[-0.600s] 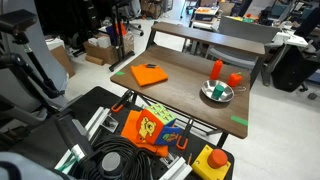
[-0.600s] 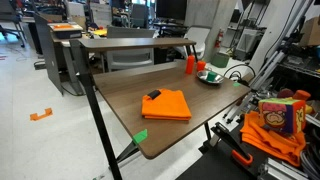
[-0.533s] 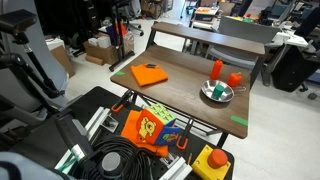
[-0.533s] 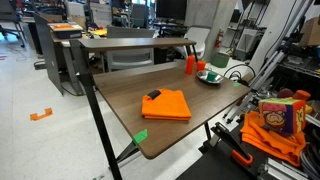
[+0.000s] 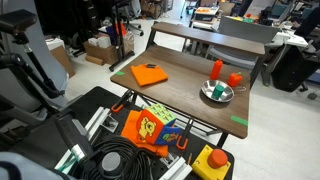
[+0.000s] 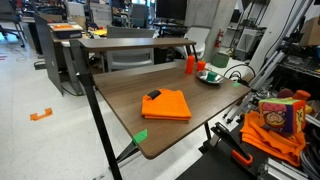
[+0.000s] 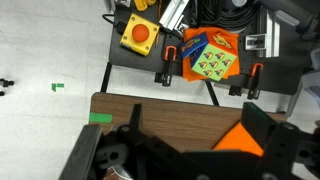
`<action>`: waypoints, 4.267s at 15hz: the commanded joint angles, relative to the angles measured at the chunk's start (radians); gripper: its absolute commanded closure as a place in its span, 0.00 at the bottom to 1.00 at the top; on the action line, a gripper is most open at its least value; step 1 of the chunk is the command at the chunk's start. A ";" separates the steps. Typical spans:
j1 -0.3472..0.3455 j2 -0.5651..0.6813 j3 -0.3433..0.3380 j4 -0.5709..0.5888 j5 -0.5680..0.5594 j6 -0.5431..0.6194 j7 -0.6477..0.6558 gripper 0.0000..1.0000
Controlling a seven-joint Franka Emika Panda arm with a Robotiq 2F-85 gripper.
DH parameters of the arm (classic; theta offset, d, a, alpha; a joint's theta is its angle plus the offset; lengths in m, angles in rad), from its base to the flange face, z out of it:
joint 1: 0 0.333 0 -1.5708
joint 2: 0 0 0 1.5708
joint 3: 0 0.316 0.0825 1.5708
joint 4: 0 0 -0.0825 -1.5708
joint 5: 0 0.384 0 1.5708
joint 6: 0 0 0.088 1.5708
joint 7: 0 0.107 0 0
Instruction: Remove the green object from the plate.
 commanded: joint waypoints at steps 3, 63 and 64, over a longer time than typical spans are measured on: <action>-0.025 0.040 0.034 0.020 0.009 0.009 0.015 0.00; -0.111 0.918 0.239 0.384 0.058 0.520 0.415 0.83; -0.121 0.895 0.237 0.351 0.059 0.502 0.392 0.83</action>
